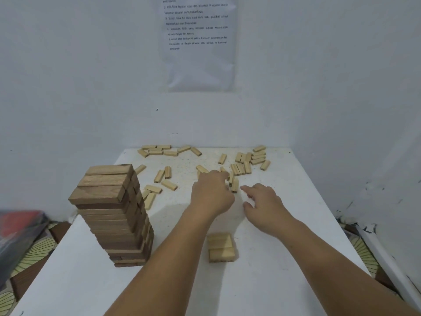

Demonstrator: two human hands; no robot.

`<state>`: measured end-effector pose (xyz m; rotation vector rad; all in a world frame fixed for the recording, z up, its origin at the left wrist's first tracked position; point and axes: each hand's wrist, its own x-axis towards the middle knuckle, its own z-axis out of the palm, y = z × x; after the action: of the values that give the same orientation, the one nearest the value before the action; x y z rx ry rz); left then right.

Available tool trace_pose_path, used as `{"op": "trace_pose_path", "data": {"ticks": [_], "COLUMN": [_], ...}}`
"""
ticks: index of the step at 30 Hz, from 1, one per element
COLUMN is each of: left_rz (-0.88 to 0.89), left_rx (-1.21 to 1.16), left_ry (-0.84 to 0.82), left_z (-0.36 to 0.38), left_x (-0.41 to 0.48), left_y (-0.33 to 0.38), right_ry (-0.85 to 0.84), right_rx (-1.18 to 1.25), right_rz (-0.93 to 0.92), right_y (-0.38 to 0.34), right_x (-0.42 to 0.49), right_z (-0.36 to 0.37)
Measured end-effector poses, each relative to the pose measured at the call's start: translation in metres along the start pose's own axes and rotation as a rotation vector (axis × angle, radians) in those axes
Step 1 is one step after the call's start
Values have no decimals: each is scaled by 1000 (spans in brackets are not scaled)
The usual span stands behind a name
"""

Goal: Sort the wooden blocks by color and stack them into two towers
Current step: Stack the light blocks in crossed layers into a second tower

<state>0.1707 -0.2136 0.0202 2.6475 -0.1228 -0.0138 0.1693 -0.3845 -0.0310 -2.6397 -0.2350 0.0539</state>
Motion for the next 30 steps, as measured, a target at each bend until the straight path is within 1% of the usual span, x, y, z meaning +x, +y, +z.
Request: {"op": "trace_pose_path", "data": {"ticks": [3, 6, 12, 15, 17, 19, 21, 24, 26, 30], "left_rz": [-15, -20, 37, 68, 92, 96, 82, 79, 89, 140], "left_rx": [137, 198, 252, 226, 212, 256, 346, 417, 440, 453], "left_ry": [-18, -55, -41, -50, -19, -14, -59, -96, -104, -97], "left_z": [7, 16, 26, 29, 28, 27, 28, 30, 30, 32], "left_x": [22, 36, 48, 49, 50, 53, 57, 63, 66, 58], "left_y": [7, 8, 5, 1, -1, -2, -1, 1, 3, 13], "right_ry": [6, 49, 172, 241, 268, 262, 217, 173, 191, 218], "right_rx": [-113, -166, -96, -32, 18, 53, 50, -22, -29, 36], "right_rz": [-15, -44, -96, -114, -114, -89, -30, 0, -4, 3], "right_y": [-2, -3, 11, 25, 34, 40, 44, 43, 43, 45], "right_x": [14, 20, 13, 6, 2, -2, -4, -1, 0, 0], "right_z": [6, 11, 10, 8, 6, 3, 2, 4, 6, 5]}}
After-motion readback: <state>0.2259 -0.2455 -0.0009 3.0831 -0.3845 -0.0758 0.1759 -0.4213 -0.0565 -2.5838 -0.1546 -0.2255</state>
